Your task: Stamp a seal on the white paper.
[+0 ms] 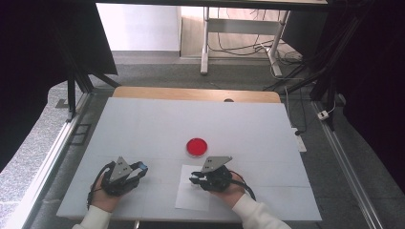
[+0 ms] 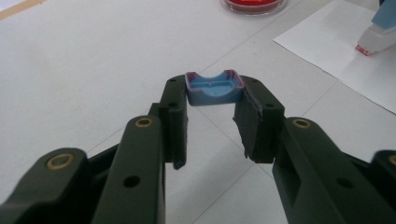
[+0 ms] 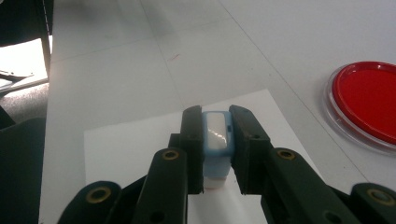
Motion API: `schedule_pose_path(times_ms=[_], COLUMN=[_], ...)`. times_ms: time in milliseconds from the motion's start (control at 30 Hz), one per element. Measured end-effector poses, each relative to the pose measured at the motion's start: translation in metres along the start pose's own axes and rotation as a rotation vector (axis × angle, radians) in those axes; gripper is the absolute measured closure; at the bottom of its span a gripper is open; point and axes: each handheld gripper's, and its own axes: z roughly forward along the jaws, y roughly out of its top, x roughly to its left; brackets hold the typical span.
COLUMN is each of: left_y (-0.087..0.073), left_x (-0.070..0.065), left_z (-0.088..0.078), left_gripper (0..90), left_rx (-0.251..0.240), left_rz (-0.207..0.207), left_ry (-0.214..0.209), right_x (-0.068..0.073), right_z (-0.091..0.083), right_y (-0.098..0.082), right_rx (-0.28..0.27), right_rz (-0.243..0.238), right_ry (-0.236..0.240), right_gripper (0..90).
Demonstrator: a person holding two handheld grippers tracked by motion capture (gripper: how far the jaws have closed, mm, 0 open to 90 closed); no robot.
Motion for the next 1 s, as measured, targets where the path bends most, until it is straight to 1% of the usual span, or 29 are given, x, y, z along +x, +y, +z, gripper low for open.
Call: schedule_pose_path(times_ms=[400, 533, 600, 700, 733, 833, 900, 1000], left_y=[0.0001, 0.0003, 0.0003, 0.0, 0.0, 0.0, 0.0002, 0.0005], left_x=[-0.0004, -0.0007, -0.0008, -0.0008, -0.0007, -0.0009, -0.0011, -0.0018], left_z=[0.0001, 0.0001, 0.0001, 0.0002, 0.0003, 0.0005, 0.0007, 0.0006], left_gripper=[64.6, 64.6, 64.6, 64.6, 64.6, 64.6, 64.6, 64.6], left_rx=[0.001, 0.0, 0.001, 0.002, 0.002, 0.002, 0.002, 0.002], left_rz=[0.001, -0.001, 0.0, 0.0, 0.001, 0.0, 0.0, 0.001], left_ry=[-0.002, -0.002, -0.002, -0.002, -0.001, -0.001, -0.002, -0.001], right_x=[0.0001, -0.0015, -0.0011, 0.0005, 0.0005, -0.0002, -0.0005, -0.0004], right_z=[0.0003, 0.0, 0.0011, 0.003, 0.0027, 0.0031, 0.0032, 0.004], right_y=[0.0001, 0.0004, 0.0002, -0.0001, 0.0001, -0.0001, 0.0009, 0.0011], right_rx=[0.003, 0.016, 0.029, 0.031, 0.04, 0.036, 0.047, 0.05], right_rz=[0.001, 0.006, -0.001, -0.011, -0.018, -0.002, -0.005, -0.008], right_ry=[0.004, 0.008, 0.004, 0.002, -0.005, 0.003, 0.006, 0.003], right_gripper=[75.3, 75.4, 75.4, 75.5, 75.5, 75.6, 75.7, 75.9])
